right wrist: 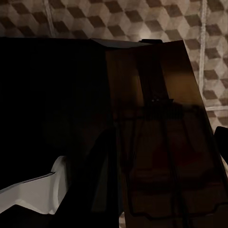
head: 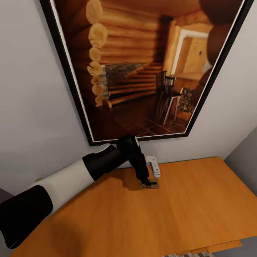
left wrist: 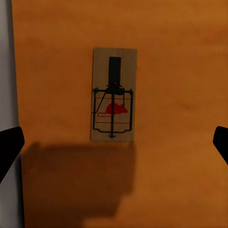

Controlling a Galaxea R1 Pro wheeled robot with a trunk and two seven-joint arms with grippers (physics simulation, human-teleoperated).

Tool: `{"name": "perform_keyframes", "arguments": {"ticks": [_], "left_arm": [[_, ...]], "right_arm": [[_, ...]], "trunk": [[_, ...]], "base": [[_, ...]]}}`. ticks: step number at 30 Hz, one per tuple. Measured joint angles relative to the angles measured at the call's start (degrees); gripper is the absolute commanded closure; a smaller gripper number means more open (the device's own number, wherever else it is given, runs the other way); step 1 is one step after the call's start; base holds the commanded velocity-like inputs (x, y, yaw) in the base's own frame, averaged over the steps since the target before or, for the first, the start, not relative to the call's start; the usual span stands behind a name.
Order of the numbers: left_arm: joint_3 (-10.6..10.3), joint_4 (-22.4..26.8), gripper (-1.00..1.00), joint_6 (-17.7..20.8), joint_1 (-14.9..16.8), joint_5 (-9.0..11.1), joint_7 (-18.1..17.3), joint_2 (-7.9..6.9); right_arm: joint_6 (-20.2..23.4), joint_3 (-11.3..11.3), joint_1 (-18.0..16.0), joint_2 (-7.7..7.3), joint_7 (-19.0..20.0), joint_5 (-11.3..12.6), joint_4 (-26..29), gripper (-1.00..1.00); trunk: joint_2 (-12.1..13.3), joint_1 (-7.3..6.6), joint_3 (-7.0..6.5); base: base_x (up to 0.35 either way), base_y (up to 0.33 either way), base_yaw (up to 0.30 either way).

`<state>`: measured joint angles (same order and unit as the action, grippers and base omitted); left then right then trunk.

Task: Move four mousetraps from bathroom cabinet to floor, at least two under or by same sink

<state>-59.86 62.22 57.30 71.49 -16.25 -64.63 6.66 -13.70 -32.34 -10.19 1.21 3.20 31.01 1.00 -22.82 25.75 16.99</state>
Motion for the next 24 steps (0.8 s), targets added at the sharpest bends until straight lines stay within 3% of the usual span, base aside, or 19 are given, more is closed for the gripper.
{"name": "perform_keyframes", "arguments": {"ticks": [24], "left_arm": [[-0.09, -0.04, -1.00, 0.00, 0.01, -0.02, 0.00, 0.00]], "right_arm": [[-0.22, 0.12, 0.07, -0.17, -0.79, -0.03, -0.01, 1.00]], "trunk": [[0.00, 0.00, 0.57]], "base": [[0.000, 0.000, 0.000]]}}
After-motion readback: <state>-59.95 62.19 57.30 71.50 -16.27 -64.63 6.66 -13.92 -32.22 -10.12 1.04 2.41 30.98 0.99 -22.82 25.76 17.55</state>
